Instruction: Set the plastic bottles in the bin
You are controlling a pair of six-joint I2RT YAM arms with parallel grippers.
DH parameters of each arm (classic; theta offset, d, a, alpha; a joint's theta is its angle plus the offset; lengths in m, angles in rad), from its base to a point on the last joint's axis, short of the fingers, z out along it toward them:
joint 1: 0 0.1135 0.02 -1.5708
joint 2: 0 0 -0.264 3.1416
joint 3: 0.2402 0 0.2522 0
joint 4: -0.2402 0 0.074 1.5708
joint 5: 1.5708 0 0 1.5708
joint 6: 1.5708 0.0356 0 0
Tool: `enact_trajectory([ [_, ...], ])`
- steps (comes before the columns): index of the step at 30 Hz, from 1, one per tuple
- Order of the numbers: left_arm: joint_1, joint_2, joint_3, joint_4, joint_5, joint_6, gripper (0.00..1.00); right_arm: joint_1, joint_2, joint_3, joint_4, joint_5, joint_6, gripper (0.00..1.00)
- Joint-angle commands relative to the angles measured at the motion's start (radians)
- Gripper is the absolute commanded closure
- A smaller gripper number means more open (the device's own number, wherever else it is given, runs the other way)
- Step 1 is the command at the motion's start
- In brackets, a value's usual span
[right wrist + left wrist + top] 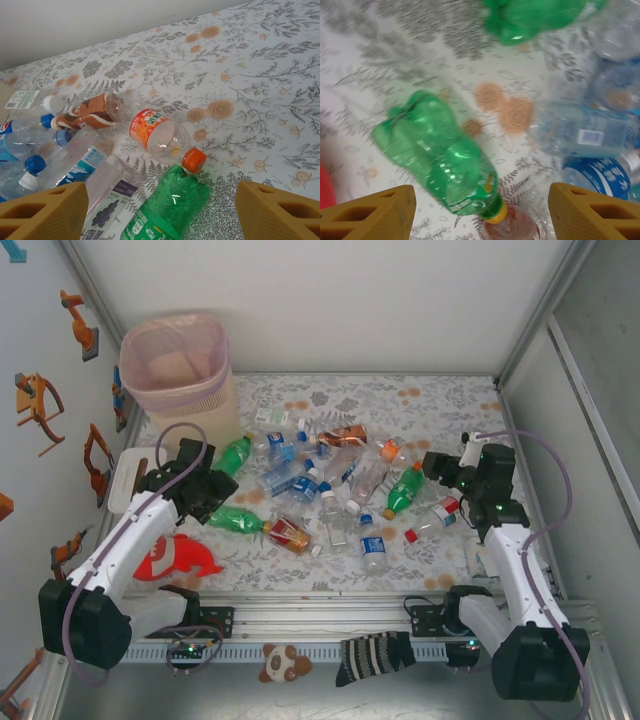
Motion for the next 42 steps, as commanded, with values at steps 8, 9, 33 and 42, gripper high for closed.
enact_trajectory([
  [8, -0.003, 0.020, -0.119, 0.056, 0.094, -0.309, 0.23, 0.012, -0.048, -0.021, -0.002, 0.002, -0.005, 0.24],
  [9, -0.003, 0.028, -0.129, 0.074, 0.108, -0.322, 0.23, 0.012, -0.048, -0.021, -0.002, 0.002, -0.003, 0.24],
  [33, 0.047, 0.167, -0.269, 0.373, 0.173, -0.394, 0.22, 0.012, -0.070, 0.012, -0.037, -0.007, -0.001, 0.24],
  [42, 0.062, 0.166, -0.248, 0.344, 0.145, -0.361, 0.30, 0.012, -0.083, 0.017, -0.054, -0.005, -0.004, 0.24],
])
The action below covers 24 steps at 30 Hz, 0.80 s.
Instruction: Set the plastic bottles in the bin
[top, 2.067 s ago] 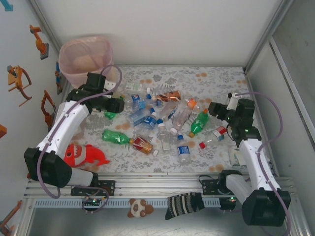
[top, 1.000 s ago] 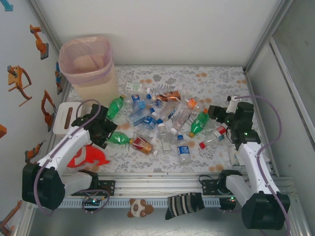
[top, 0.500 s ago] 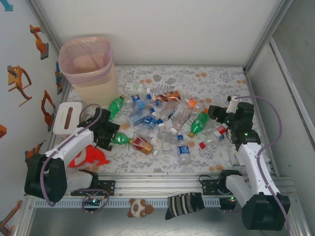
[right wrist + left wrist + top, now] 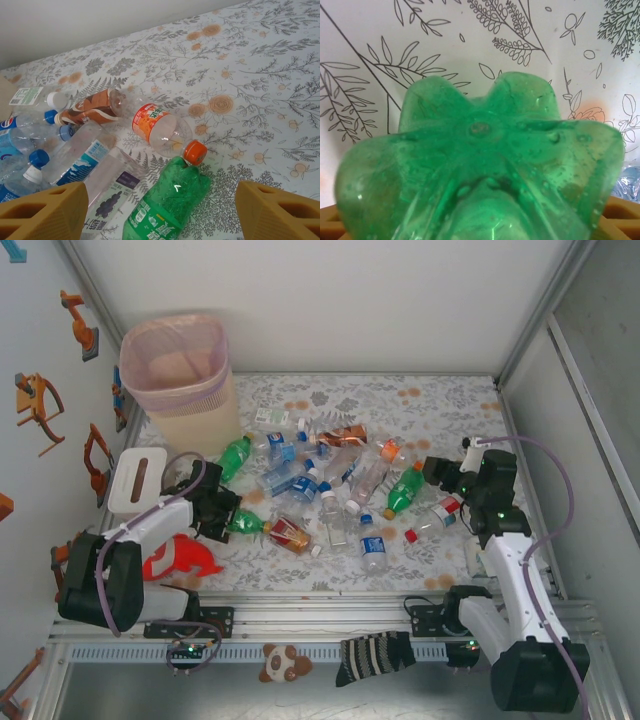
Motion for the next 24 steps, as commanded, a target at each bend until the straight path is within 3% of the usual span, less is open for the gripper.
enact_trajectory([
  [1, 0.006, -0.027, 0.017, -0.020, -0.023, 0.022, 0.31, 0.009, -0.017, 0.035, -0.008, -0.007, -0.003, 0.24],
  [8, 0.006, -0.067, 0.020, -0.044, -0.046, 0.028, 0.42, 0.011, -0.025, 0.042, -0.016, -0.004, -0.007, 0.24],
  [14, 0.022, -0.113, 0.056, -0.098, -0.084, 0.075, 0.43, 0.011, -0.026, 0.049, -0.020, -0.007, -0.005, 0.24],
  [18, 0.030, -0.159, 0.094, -0.148, -0.115, 0.135, 0.48, 0.011, -0.028, 0.050, -0.025, -0.004, -0.008, 0.24],
  [24, 0.050, -0.251, 0.145, -0.145, -0.146, 0.329, 0.53, 0.011, -0.026, 0.061, -0.035, 0.005, -0.025, 0.24],
])
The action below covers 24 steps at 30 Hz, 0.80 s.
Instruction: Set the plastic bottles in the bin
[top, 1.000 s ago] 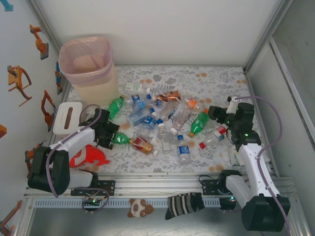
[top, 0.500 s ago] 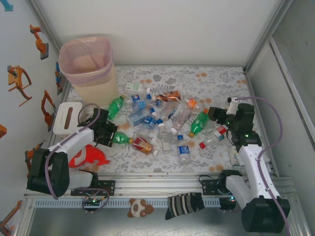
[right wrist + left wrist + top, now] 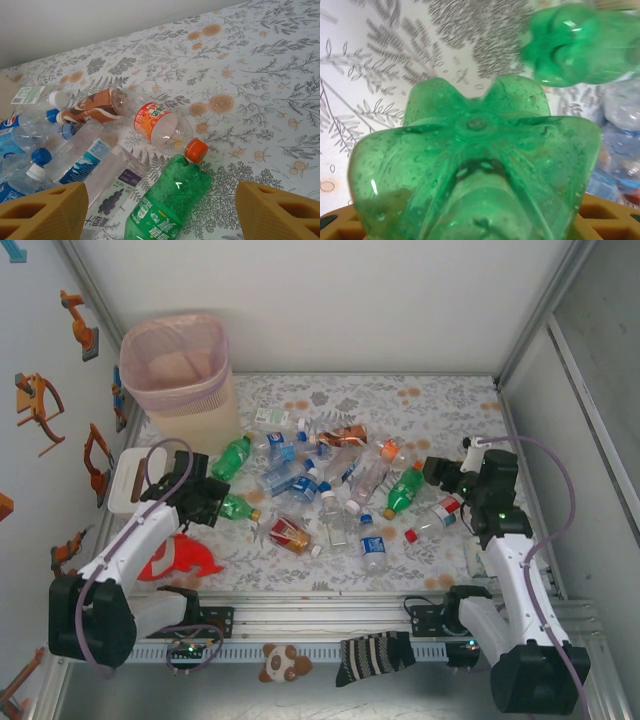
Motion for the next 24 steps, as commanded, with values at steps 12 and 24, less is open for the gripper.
enact_trajectory([
  [12, 0.017, -0.181, 0.165, 0.136, 0.097, 0.618, 0.54, 0.009, 0.008, 0.081, -0.016, 0.009, -0.030, 0.24],
  [24, 0.019, -0.069, 0.509, 0.120, 0.102, 1.090, 0.50, 0.009, 0.008, 0.139, -0.060, 0.033, -0.065, 0.24],
])
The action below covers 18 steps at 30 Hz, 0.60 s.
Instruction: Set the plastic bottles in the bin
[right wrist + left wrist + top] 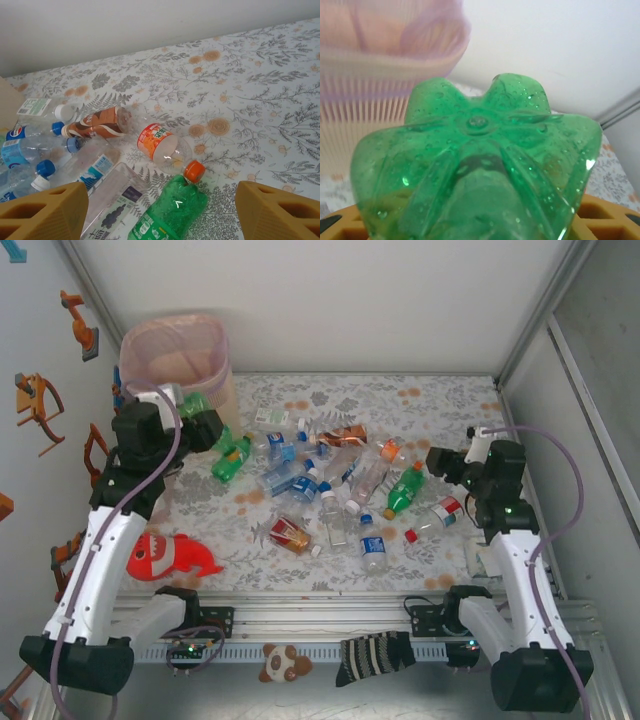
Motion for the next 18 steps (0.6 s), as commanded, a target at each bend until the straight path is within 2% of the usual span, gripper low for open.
enact_trajectory([
  [1, 0.006, 0.052, 0.089, 0.000, -0.040, 0.214, 0.50, 0.009, -0.006, 0.041, -0.022, 0.025, -0.026, 0.24],
  [6, 0.012, 0.168, 0.247, -0.016, -0.137, 0.362, 0.49, 0.009, -0.012, 0.059, -0.036, 0.039, -0.039, 0.24],
  [14, 0.039, 0.375, 0.508, 0.035, -0.245, 0.487, 0.48, 0.009, -0.011, 0.080, -0.047, 0.051, -0.051, 0.24],
  [18, 0.047, 0.491, 0.614, 0.067, -0.349, 0.570, 0.48, 0.009, -0.013, 0.082, -0.047, 0.066, -0.057, 0.24],
])
